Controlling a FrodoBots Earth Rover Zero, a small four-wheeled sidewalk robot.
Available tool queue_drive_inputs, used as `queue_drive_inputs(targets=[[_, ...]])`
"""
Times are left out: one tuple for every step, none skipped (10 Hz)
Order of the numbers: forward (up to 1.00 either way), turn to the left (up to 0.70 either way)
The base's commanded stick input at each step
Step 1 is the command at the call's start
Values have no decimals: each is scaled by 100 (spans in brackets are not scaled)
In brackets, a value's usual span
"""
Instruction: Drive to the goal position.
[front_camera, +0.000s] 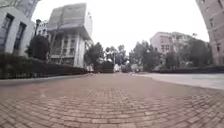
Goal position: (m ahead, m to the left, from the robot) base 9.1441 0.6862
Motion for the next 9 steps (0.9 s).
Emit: queue_drive_inputs(targets=[[70, 0], [70, 0], [70, 0], [70, 0], [70, 0], [70, 0], [70, 0], [70, 0], [70, 0]])
